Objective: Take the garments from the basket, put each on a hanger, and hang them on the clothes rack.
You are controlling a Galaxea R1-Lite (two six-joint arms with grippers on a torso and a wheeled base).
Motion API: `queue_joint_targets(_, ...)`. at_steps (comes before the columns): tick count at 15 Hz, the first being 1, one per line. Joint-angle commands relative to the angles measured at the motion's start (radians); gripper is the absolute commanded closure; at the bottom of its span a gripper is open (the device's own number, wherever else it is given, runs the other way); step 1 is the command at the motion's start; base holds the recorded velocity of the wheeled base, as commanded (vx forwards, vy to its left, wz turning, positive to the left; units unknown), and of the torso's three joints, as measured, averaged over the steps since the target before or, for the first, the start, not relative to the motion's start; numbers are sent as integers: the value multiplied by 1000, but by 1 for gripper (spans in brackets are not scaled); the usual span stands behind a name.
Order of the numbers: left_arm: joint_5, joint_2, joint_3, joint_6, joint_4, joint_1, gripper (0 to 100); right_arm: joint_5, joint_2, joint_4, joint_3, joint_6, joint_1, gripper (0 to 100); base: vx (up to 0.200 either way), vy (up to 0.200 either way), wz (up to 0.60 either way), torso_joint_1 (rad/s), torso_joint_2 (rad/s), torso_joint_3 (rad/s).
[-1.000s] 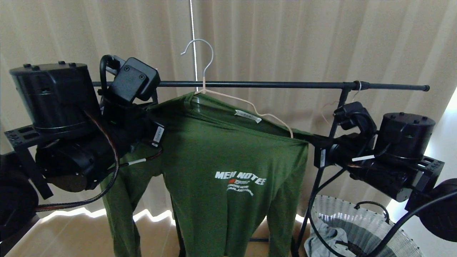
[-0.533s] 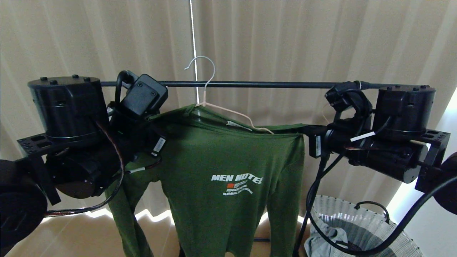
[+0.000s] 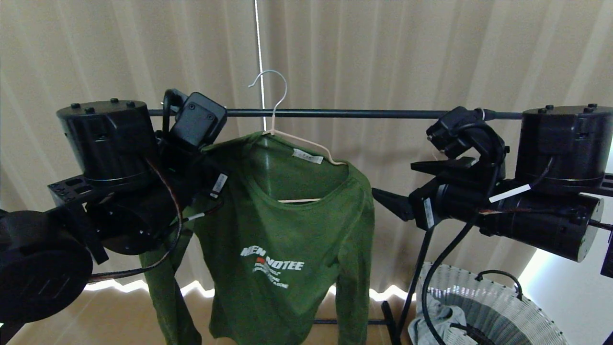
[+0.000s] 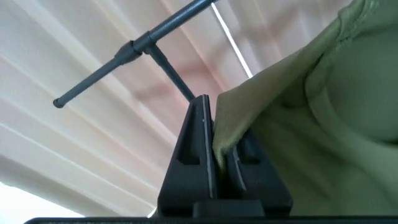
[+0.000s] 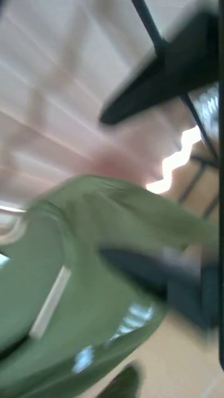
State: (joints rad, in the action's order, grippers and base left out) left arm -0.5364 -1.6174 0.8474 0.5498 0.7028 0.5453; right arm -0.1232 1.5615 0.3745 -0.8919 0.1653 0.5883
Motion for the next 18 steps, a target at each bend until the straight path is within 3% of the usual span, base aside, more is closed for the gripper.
queue_joint_targets(1,3,-7,-2,-21,1,2,100,0,-1,1,-4,62,-42,0,0,0,0,0,0,0)
queue_joint_targets(5,9,-4,-25,-93,3,44,100,0,55,15,-87,86,-15,0,0,0,0,0,0,0)
queue_joint_targets(10,18,-1,-108,-76,132,58,100,-1,149,7,-216,92,21,0,0,0,0,0,0,0)
queue_joint_targets(14,36,11,-117,-73,132,67,100,-55,221,11,-289,126,30,0,0,0,0,0,0,0)
queue_joint_targets(18,36,16,-116,-71,132,105,100,-55,235,12,-292,126,28,0,0,0,0,0,0,0)
